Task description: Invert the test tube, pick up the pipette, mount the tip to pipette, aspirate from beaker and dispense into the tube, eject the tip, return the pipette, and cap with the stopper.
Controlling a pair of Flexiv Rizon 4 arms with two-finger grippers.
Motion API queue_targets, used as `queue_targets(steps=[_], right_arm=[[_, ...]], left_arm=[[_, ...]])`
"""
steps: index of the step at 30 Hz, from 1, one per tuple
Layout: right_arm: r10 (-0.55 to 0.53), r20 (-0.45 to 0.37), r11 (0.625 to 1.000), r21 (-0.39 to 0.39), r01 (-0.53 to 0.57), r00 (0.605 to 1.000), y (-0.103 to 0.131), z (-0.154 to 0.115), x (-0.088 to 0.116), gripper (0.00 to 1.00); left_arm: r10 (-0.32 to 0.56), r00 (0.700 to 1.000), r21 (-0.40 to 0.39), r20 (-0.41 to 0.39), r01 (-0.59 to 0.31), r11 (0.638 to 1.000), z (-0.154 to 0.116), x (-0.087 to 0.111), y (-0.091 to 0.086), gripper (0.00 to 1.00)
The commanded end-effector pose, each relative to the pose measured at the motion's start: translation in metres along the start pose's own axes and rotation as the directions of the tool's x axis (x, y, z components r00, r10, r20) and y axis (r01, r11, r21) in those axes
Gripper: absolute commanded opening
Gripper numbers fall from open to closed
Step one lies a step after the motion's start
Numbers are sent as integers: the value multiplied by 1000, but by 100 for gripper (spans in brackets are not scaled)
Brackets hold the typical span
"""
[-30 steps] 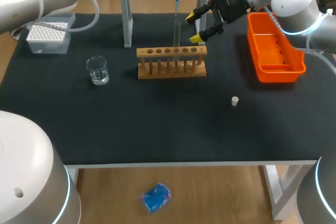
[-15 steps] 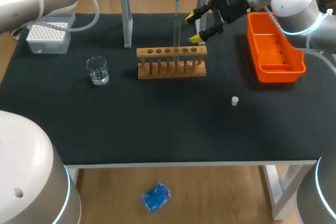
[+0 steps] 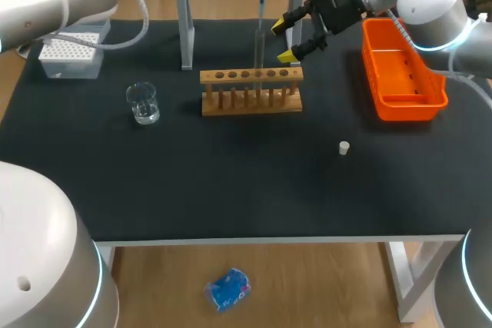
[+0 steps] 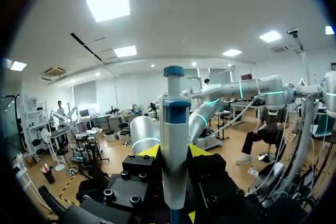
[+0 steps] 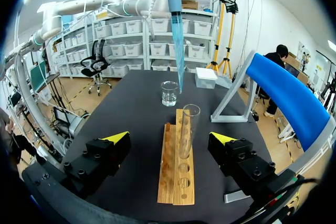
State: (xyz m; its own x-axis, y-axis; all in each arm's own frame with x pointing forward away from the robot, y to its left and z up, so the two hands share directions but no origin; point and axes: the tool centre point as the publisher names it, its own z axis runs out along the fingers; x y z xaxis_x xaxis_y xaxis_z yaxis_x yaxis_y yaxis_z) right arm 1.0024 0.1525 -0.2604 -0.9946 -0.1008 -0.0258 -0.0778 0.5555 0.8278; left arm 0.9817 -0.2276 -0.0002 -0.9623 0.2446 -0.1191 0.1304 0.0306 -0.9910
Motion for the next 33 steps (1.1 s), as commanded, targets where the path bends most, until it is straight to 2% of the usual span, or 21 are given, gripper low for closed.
queue_targets(steps=[1,21,33], right_arm=[[0,-2,1000,2,0,1000,0,0,-1,100],[0,-2,1000,2,0,1000,0,0,-1,100],[0,-2,1000,2,0,1000,0,0,-1,100]], left_arm=[[-12,1000,-3,-21,12,1000,3,-9,5,0],[-74,997,0,4,74,997,-2,-15,25,0],[-101,995,8,16,101,995,-3,-14,30,0]])
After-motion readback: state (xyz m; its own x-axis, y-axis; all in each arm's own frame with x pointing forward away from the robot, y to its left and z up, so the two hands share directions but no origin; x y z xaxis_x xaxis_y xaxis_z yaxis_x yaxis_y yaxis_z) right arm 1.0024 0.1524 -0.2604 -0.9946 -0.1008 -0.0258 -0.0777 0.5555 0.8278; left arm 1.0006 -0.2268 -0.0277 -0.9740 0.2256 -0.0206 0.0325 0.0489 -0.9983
